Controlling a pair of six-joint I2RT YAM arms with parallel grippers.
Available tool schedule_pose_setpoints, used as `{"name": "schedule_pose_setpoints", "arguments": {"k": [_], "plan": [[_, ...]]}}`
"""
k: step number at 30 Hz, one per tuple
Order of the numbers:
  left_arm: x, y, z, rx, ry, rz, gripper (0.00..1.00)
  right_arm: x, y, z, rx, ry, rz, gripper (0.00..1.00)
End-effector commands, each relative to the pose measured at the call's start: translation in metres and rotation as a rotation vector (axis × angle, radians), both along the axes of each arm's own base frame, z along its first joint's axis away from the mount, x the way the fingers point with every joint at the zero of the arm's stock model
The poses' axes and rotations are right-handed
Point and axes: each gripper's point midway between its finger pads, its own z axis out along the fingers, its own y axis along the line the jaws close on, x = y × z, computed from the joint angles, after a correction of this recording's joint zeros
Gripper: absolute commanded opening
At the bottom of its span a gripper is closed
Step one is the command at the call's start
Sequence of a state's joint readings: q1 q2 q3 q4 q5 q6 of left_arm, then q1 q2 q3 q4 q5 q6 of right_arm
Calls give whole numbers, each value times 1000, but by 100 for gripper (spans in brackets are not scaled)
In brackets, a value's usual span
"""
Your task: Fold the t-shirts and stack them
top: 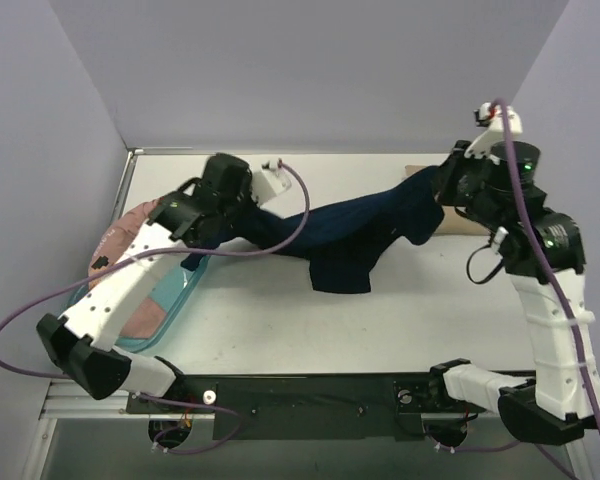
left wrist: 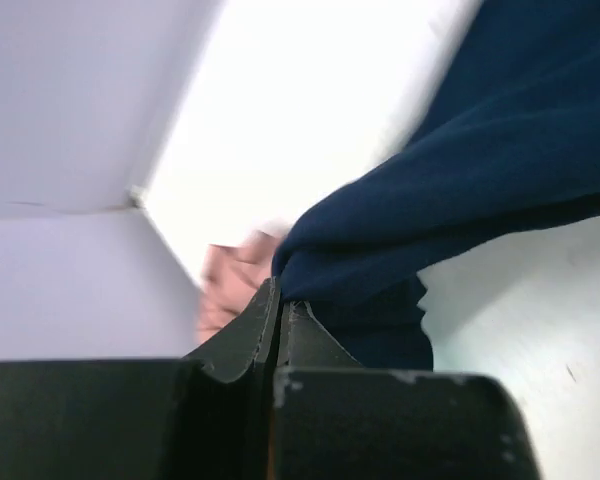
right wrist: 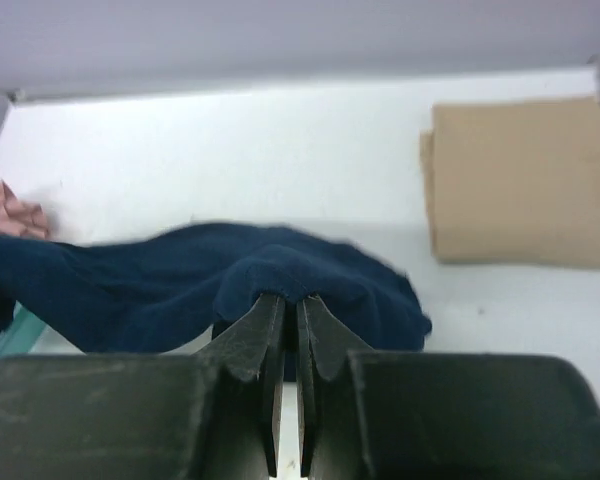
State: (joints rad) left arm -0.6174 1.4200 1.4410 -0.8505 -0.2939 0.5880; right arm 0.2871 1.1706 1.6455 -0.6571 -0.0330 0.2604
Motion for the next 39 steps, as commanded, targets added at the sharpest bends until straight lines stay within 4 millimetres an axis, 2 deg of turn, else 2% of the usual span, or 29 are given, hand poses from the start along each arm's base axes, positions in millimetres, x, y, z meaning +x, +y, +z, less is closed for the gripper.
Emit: {"name": "schedule_pose_setpoints", "arguments": {"k": [1,2,3,4,5,7,8,9,10,12,14,17,19,23,24,25,26,27,28,29,31,32,33,34,35,36,37,38,39], "plan": [[-2,25,139,-100,-321,63,0,-42,-49,99,-63,-287,-144,0],[-2,29,154,-102,-357,64,0,-49,-54,110,-64,-318,-156,0],[-6,31,182,-139,-420,68,0,-63,-61,131,-64,-381,-171,0],[-8,35,195,-146,-453,85,0,-70,-65,140,-66,-410,-178,0],[-12,37,220,-186,-504,92,0,-86,-73,161,-58,-473,-196,0],[-22,43,256,-256,-569,113,0,-111,-83,186,-51,-556,-217,0],[-31,47,283,-325,-622,120,0,-130,-90,204,-43,-618,-224,0],[-36,45,290,-355,-620,114,0,-138,-93,212,-40,-647,-227,0],[-43,44,307,-404,-646,91,0,-155,-97,226,-28,-699,-230,0],[-56,36,318,-471,-635,39,0,-178,-102,243,-19,-769,-221,0],[-66,26,317,-524,-597,-13,0,-194,-103,254,-18,-818,-200,0],[-75,13,309,-585,-521,-58,0,-199,-98,259,-21,-836,-163,0],[-79,7,305,-618,-486,-70,0,-190,-94,256,-59,-825,-145,0],[-68,1,284,-592,-432,-36,0,-137,-91,235,-158,-703,-178,0],[-60,-1,270,-558,-406,-20,0,-113,-87,225,-213,-650,-181,0],[-52,0,264,-531,-405,-1,0,-100,-85,219,-241,-621,-184,0],[-39,1,249,-495,-384,30,0,-72,-79,207,-296,-564,-181,0],[-31,0,242,-481,-374,33,0,-60,-76,202,-304,-541,-175,0],[-11,5,225,-452,-345,78,0,-32,-69,191,-314,-497,-149,0],[-1,6,216,-458,-320,87,0,-20,-64,185,-280,-475,-138,0],[32,21,188,-419,-272,168,0,36,-58,151,-211,-360,-108,0],[51,19,174,-395,-256,182,0,50,-56,141,-171,-335,-48,0],[61,21,156,-368,-227,195,0,77,-58,115,-110,-255,-56,0],[76,18,147,-363,-229,196,0,91,-52,101,-90,-220,-25,0],[83,18,127,-345,-193,202,0,114,-49,70,-89,-142,-7,0],[97,15,115,-338,-187,202,0,124,-41,58,-80,-121,38,0],[105,18,99,-324,-166,215,0,144,-32,28,-69,-60,89,0],[118,15,84,-318,-151,222,0,152,-27,15,-61,-33,113,0],[127,22,71,-309,-140,249,0,171,-22,-10,-58,14,135,0]]}}
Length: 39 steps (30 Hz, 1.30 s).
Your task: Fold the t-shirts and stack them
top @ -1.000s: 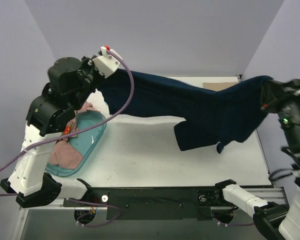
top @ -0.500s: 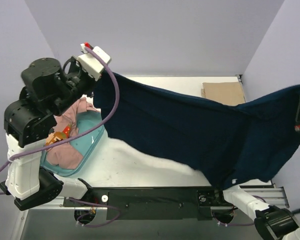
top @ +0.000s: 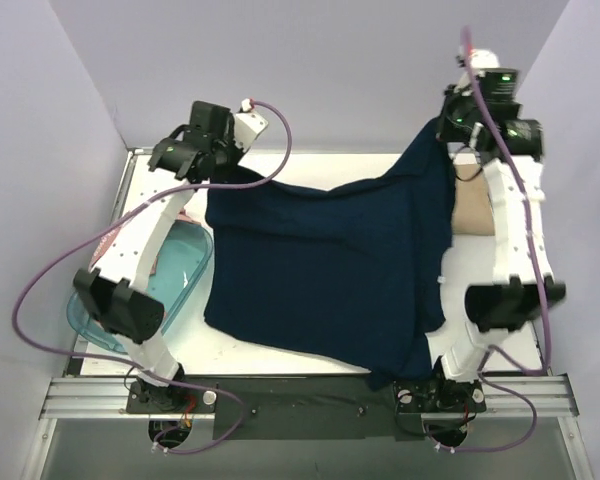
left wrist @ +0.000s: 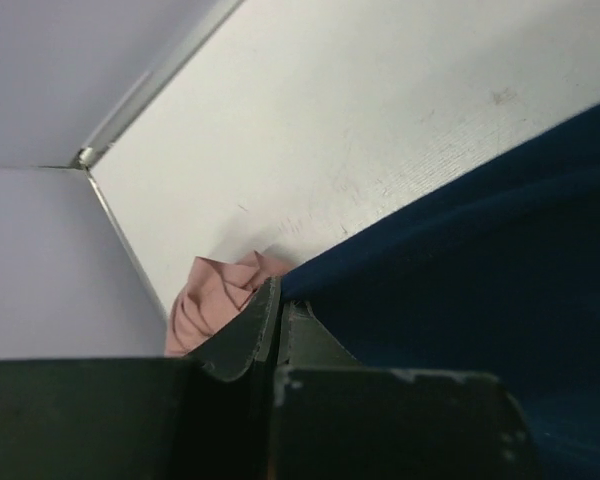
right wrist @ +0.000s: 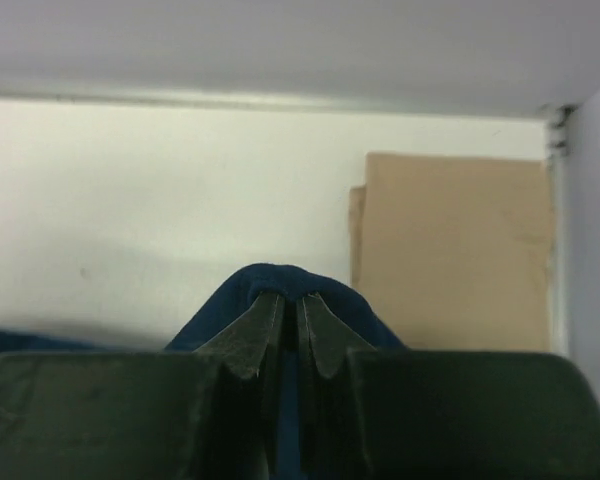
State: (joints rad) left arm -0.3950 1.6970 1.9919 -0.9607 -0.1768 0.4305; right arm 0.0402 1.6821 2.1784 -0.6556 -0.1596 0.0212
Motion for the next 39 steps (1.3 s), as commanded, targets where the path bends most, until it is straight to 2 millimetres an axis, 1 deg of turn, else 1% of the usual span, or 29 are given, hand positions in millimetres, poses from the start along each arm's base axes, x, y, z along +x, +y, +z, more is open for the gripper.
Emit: {"name": "schedule_pose_setpoints", "arguments": {"k": [1,2,5,6,7,10,11,12,13,14,15,16,19,20,21,22,26,27,28,29,30,31,32,34,35,36,37,38,39], "plan": [[52,-1,-25,-34,-51,37,0,38,40,-47,103,91,175,0],[62,9,-32,-37,-46,69,0,57,41,-70,91,127,175,0],[100,21,-69,-46,-20,138,0,90,42,-106,62,172,170,0],[109,25,-72,-51,-27,150,0,105,43,-123,60,188,165,0],[118,24,-89,-49,-7,152,0,111,44,-129,72,193,157,0],[144,26,-119,-40,3,160,0,141,47,-157,84,185,151,0],[151,31,-117,-40,-10,172,0,146,47,-162,94,184,144,0],[158,32,-133,-34,10,180,0,155,48,-170,98,174,142,0],[165,37,-130,-43,-3,197,0,159,49,-175,114,176,134,0],[169,39,-146,-35,21,207,0,167,50,-178,125,158,133,0],[177,46,-137,-43,-5,226,0,171,52,-181,145,152,127,0],[182,47,-148,-38,7,231,0,179,54,-184,159,135,127,0],[201,63,-146,-36,-30,270,0,195,60,-187,238,94,104,0],[204,66,-156,-27,-18,280,0,202,62,-183,256,62,106,0],[209,71,-150,-30,-35,292,0,206,68,-181,294,45,112,0],[210,75,-159,-18,-18,302,0,208,72,-180,309,36,119,0],[208,82,-165,-5,-5,307,1,210,104,-184,338,25,179,0],[206,84,-170,0,6,307,5,209,115,-189,327,33,201,0],[205,81,-167,-5,5,293,29,208,118,-191,323,37,205,2],[202,81,-168,-4,20,286,47,209,119,-197,323,49,185,13],[202,77,-160,-20,9,278,67,209,119,-200,335,60,164,46],[199,77,-152,-28,9,276,73,207,115,-201,337,75,140,59],[199,72,-141,-51,-3,261,78,206,110,-202,348,85,117,78],[188,57,-113,-100,-11,213,79,192,99,-188,322,108,69,100],[176,49,-94,-124,-9,178,79,187,97,-184,307,110,63,100],[166,36,-91,-129,12,145,79,173,91,-173,272,115,46,100],[147,27,-72,-132,21,101,72,166,88,-167,253,115,43,100],[131,9,-82,-117,69,56,68,148,82,-160,224,131,28,100],[100,-12,-87,-117,138,-20,55,134,79,-170,201,172,21,100]]}}
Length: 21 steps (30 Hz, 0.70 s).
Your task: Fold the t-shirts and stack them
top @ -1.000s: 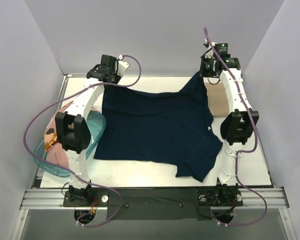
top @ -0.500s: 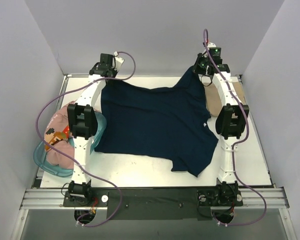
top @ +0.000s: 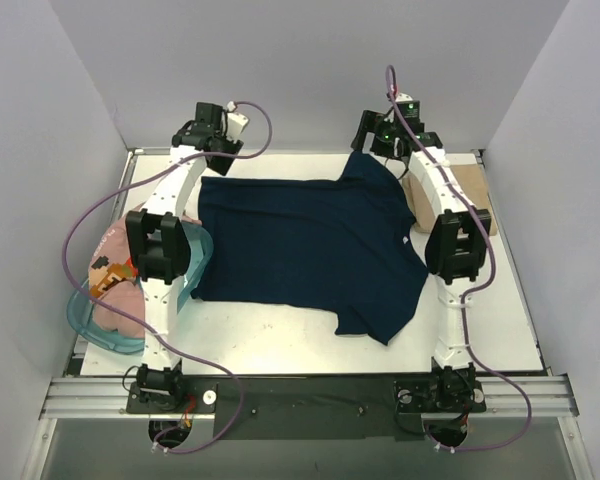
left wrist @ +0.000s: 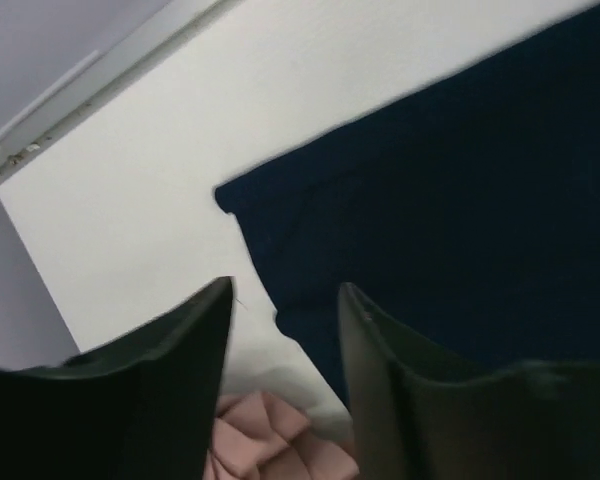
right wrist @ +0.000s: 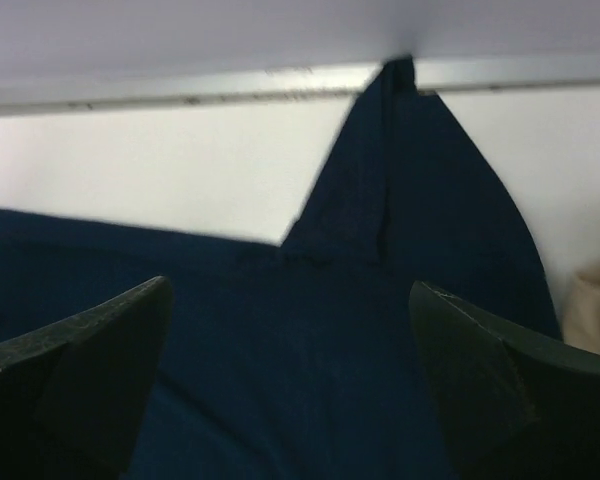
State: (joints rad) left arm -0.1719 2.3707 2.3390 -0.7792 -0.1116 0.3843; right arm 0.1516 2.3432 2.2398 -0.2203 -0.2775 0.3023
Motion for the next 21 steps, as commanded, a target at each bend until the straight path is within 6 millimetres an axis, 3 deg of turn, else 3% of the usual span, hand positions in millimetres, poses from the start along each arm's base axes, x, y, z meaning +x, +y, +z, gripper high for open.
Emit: {"name": "schedule_pose_setpoints", "arguments": {"k": [1,2,3,4,5,6,7,8,9,10,12,17,21], "plan": [[-88,-77,87,-101,6,-253,47,-61,-37,85,-98,-48,-77,100],[-122,-90,72,-115,89,-307,31,-79,-41,67,-110,13,-80,100],[-143,-92,71,-121,122,-321,22,-98,-44,85,-107,0,-79,100],[-166,-94,45,-130,212,-337,8,-117,-45,56,-118,80,-70,100],[-183,-90,37,-127,254,-339,5,-138,-45,67,-108,81,-62,100],[-203,-83,12,-118,337,-327,3,-160,-45,38,-103,166,-59,99],[-212,-77,10,-111,353,-312,1,-178,-44,46,-91,170,-59,98],[-225,-65,-9,-80,409,-285,0,-199,-43,18,-87,253,-66,97],[-229,-57,-11,-59,409,-260,0,-216,-42,22,-82,264,-66,96],[-237,-44,-25,-44,446,-227,0,-238,-42,9,-86,308,-78,94],[-239,-23,-34,-35,446,-157,0,-274,-40,-15,-109,396,-93,94],[-218,18,-33,9,345,-52,0,-350,-41,-64,-159,572,-147,91],[-210,53,-54,106,302,17,0,-395,-51,-94,-135,670,-228,88]]}}
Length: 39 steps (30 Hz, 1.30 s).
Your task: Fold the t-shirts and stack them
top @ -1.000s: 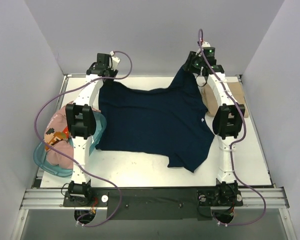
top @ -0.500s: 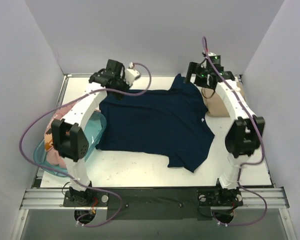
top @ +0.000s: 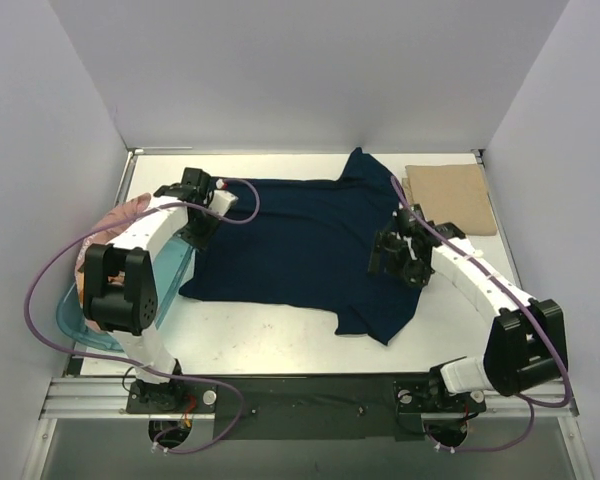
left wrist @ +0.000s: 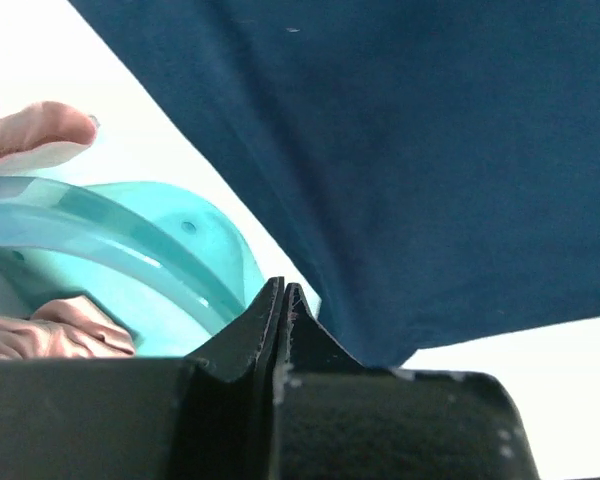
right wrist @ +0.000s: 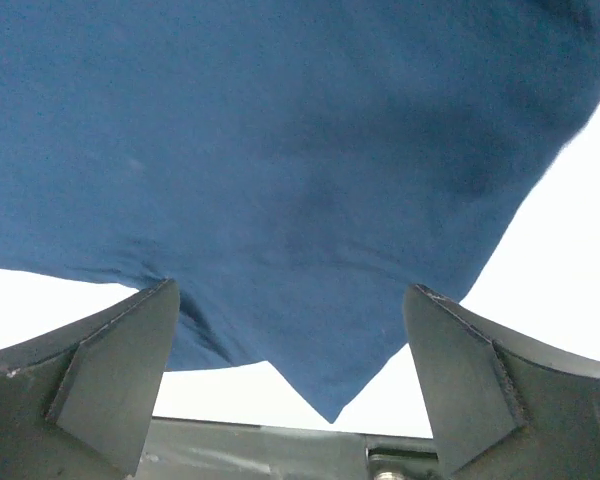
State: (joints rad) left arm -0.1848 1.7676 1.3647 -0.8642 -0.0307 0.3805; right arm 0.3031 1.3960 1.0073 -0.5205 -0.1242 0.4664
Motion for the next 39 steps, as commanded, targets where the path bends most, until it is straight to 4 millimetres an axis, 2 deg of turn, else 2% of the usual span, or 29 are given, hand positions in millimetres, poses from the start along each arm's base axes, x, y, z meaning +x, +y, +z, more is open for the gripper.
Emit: {"name": "schedule_pose_setpoints", "arguments": {"k": [1,2,3,4,6,7,8,9,10,11,12,13,15,18,19,21,23,25,26,27,28,31,32,33,34,38,39], "plan": [[33,38,7,122,-176,62,0,-47,-23,-14,-34,76,-154,88],[43,54,11,148,-215,118,0,-60,-26,-24,-37,105,-170,88],[49,61,14,151,-239,144,0,-64,-24,-23,-19,99,-170,87],[56,72,23,150,-271,190,0,-75,-25,-31,-20,122,-175,86],[67,77,38,129,-316,215,0,-90,-23,-37,-3,147,-174,82],[68,74,42,113,-317,206,0,-96,-23,-37,2,155,-171,81],[71,62,51,61,-332,165,1,-104,-21,-41,14,178,-174,77],[66,43,55,-21,-315,109,3,-109,-20,-40,24,179,-172,76],[62,27,58,-72,-303,35,10,-117,-16,-45,43,202,-175,73],[49,5,63,-162,-275,-59,22,-120,-13,-44,64,192,-175,72],[37,-12,63,-220,-244,-130,27,-128,-9,-47,88,207,-178,69],[20,-33,69,-309,-216,-235,37,-129,-6,-49,104,206,-176,67],[-13,-50,65,-386,-125,-362,47,-140,-1,-58,133,236,-166,64],[-48,-51,49,-403,-19,-465,61,-150,5,-66,153,279,-155,62],[-64,-48,39,-372,21,-545,69,-155,5,-69,148,291,-149,62],[-85,-40,21,-298,67,-641,76,-158,3,-78,138,297,-144,58],[-92,-32,7,-224,66,-720,80,-153,7,-83,160,272,-135,45],[-91,-26,-5,-152,44,-778,84,-146,13,-84,185,254,-104,18],[-83,-25,-7,-124,14,-792,86,-146,12,-85,174,268,-101,12],[-85,-19,-15,-78,27,-815,87,-144,12,-81,169,261,-85,4],[-84,-17,-18,-56,23,-825,88,-146,9,-80,151,273,-87,0],[-68,-5,-32,72,-33,-864,89,-144,3,-68,123,250,-70,0],[-52,-4,-32,120,-98,-854,89,-147,-1,-62,114,250,-70,0],[-51,4,-39,179,-97,-857,89,-140,-3,-53,115,226,-71,0],[-39,7,-36,226,-142,-846,89,-145,-9,-48,108,232,-78,0],[-30,12,-44,302,-197,-859,89,-128,-17,-14,188,149,-121,0],[-34,13,-50,310,-189,-863,88,-126,-17,-9,208,140,-123,0]]}}
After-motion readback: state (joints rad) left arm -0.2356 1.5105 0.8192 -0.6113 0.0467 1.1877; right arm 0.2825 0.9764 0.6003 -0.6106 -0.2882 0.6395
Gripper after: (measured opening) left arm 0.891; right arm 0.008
